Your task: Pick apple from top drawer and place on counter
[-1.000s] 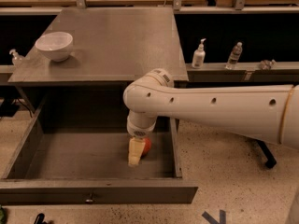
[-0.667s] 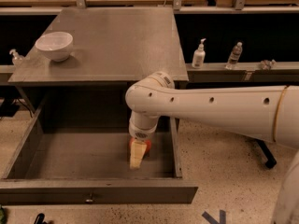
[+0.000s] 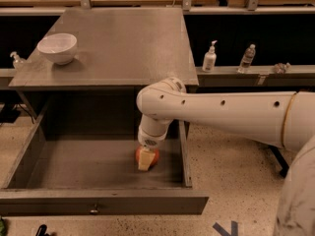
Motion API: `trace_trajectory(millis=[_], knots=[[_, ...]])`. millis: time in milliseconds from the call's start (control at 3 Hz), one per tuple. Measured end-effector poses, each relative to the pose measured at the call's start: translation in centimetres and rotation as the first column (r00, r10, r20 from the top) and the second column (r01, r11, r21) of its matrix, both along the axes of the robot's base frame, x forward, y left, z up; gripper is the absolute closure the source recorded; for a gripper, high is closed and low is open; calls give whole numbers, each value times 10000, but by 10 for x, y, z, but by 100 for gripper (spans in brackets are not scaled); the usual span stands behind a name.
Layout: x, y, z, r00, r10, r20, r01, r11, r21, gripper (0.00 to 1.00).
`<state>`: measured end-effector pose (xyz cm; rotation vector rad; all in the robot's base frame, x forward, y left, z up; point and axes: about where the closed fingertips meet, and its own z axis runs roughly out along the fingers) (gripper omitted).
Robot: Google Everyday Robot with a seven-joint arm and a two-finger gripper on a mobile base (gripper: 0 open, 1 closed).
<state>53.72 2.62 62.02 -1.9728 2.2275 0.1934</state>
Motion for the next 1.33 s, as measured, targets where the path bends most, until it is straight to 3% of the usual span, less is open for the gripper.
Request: trace_trajectory(millis=[667,1000,1333], knots=[[10,3,23,9999,93,56,-95,9987,497,84],[17,-1,58,9997,182,136,-197,9933,1136,100],[23,-7,115,9976,550,420,-627,9751,2128,100]])
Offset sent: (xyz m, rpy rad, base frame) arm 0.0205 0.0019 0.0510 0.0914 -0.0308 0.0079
